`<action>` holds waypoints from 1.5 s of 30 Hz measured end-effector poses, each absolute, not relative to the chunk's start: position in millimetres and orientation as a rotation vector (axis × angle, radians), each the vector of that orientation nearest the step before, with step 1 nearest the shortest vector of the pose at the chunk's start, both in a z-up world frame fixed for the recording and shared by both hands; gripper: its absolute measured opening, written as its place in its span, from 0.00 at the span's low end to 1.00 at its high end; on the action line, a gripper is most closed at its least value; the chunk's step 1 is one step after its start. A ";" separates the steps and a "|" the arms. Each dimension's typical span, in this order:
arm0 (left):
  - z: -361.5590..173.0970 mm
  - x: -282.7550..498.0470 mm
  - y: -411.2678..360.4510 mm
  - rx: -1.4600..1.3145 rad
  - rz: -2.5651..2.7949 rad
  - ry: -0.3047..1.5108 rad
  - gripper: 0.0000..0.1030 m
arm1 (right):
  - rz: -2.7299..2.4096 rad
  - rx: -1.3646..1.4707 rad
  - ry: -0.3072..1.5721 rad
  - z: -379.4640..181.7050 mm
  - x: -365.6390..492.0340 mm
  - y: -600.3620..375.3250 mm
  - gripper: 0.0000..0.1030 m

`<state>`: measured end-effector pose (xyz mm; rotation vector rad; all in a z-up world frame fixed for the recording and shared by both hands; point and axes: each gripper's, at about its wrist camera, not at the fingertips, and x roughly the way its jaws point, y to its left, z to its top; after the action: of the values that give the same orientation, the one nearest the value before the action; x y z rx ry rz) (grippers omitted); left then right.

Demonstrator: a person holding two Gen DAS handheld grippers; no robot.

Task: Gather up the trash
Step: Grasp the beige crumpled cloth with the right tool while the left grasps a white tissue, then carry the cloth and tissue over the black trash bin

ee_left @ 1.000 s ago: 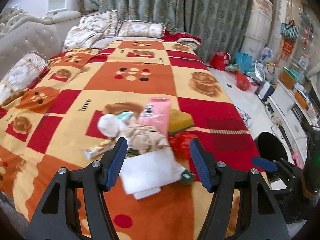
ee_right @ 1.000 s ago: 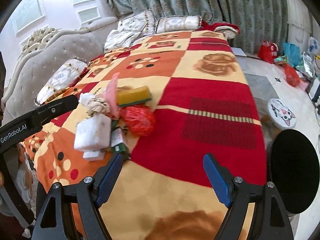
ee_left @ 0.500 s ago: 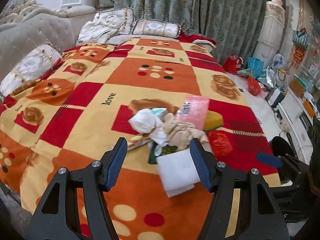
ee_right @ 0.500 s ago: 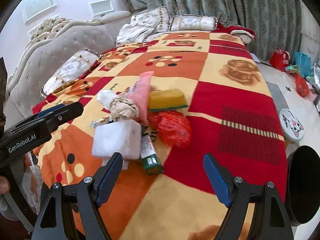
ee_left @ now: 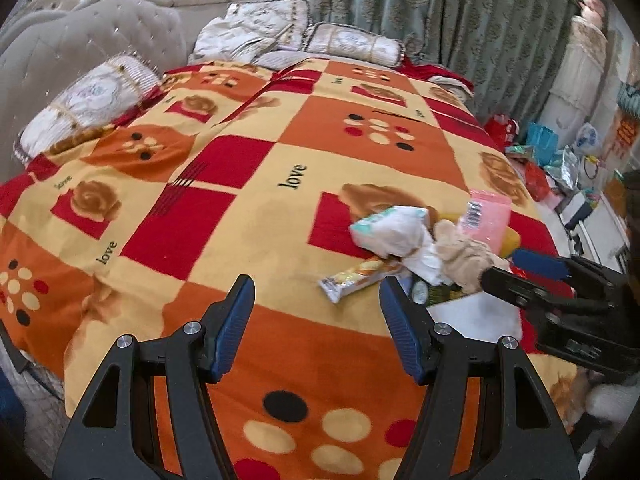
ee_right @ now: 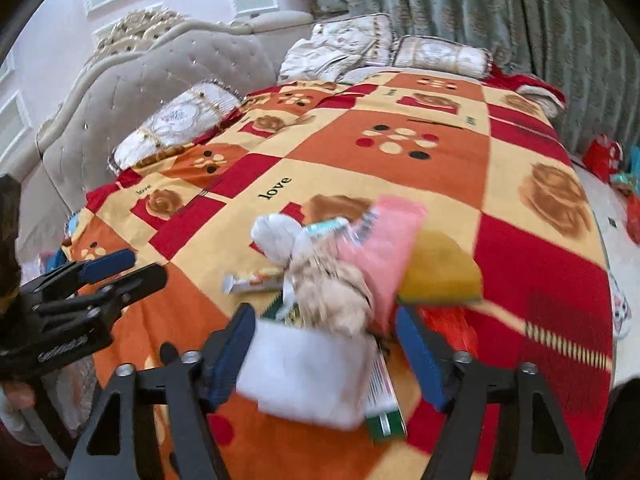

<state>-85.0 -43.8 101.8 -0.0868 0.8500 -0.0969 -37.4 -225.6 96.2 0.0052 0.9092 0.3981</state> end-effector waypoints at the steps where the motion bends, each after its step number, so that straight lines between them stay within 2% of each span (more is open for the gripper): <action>1: 100.9 -81.5 -41.9 -0.101 -0.099 0.857 0.62 | 0.401 -0.007 0.932 90.7 -29.5 -221.2 0.53; 5: 98.1 -69.1 -45.4 -0.138 -0.131 0.876 0.62 | 0.408 -0.003 0.989 70.7 -18.6 -223.6 0.26; 8: 94.3 -54.6 -58.2 -0.143 -0.171 0.878 0.62 | 0.429 0.064 0.951 78.5 -30.1 -241.9 0.23; 16: 70.2 -1.6 -95.9 -0.189 -0.244 0.915 0.61 | 0.410 0.129 0.873 101.2 -66.9 -282.1 0.22; 17: 67.4 2.6 -99.4 -0.186 -0.249 0.922 0.58 | 0.406 0.132 0.872 101.6 -69.9 -285.9 0.22; 18: 65.1 5.8 -101.8 -0.189 -0.259 0.932 0.35 | 0.403 0.137 0.871 101.8 -71.7 -288.7 0.22; 21: 65.3 5.0 -104.7 -0.201 -0.272 0.960 0.25 | 0.400 0.160 0.869 102.0 -78.8 -299.4 0.22; 32: 136.4 -41.2 -121.2 -0.130 -0.354 0.845 0.24 | 0.378 0.188 0.824 112.6 -104.3 -324.4 0.22; 45: 142.5 -79.4 -208.7 -0.045 -0.502 0.855 0.24 | 0.258 0.222 0.779 128.0 -141.6 -381.5 0.22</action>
<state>-79.4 -208.7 142.5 -0.0448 0.8549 -0.5018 -141.6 -381.5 128.0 0.2224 0.7786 0.2577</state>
